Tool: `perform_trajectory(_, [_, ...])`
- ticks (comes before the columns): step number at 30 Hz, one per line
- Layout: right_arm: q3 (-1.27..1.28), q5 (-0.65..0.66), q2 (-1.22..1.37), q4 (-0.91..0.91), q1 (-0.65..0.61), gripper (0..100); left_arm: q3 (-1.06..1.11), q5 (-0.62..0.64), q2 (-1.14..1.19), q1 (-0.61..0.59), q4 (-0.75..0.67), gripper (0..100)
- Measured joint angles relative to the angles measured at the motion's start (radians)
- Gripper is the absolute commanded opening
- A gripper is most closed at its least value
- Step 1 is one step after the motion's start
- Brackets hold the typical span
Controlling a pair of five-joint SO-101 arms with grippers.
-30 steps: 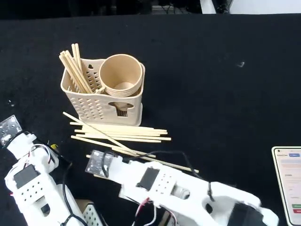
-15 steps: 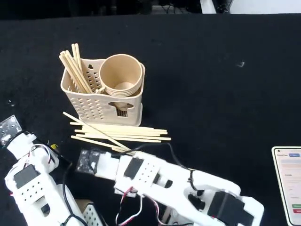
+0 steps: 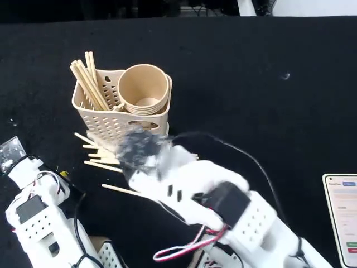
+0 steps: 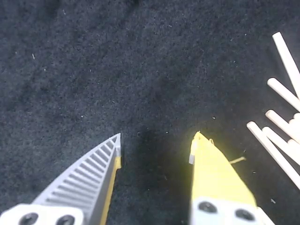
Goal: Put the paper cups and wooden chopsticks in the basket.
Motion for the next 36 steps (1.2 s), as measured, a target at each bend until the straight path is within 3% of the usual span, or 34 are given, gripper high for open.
perform_trajectory(5, [0.032, -0.098, -0.005, -0.425, 0.000, 1.1, 0.000, 0.000, 0.000, 0.000, 0.000, 24])
perform_trajectory(10, [0.041, -0.109, 0.118, -0.872, 0.000, 1.1, 0.000, 0.000, 0.000, 0.000, 0.000, 24])
perform_trajectory(13, [0.038, -0.109, 0.232, -1.049, 0.000, 1.1, 0.000, 0.000, 0.000, 0.000, 0.000, 24])
perform_trajectory(24, [-0.235, -0.109, 0.559, -1.117, 0.104, 1.1, 0.000, 0.000, 0.000, 0.000, 0.000, 24])
perform_trajectory(30, [-0.245, -0.109, 0.655, -1.117, 0.130, 1.5, 0.000, 0.000, 0.000, 0.000, 0.000, 24])
perform_trajectory(36, [-0.207, -0.109, 0.660, -1.011, 0.127, 20.1, 0.000, 0.000, 0.000, 0.000, 0.000, 24])
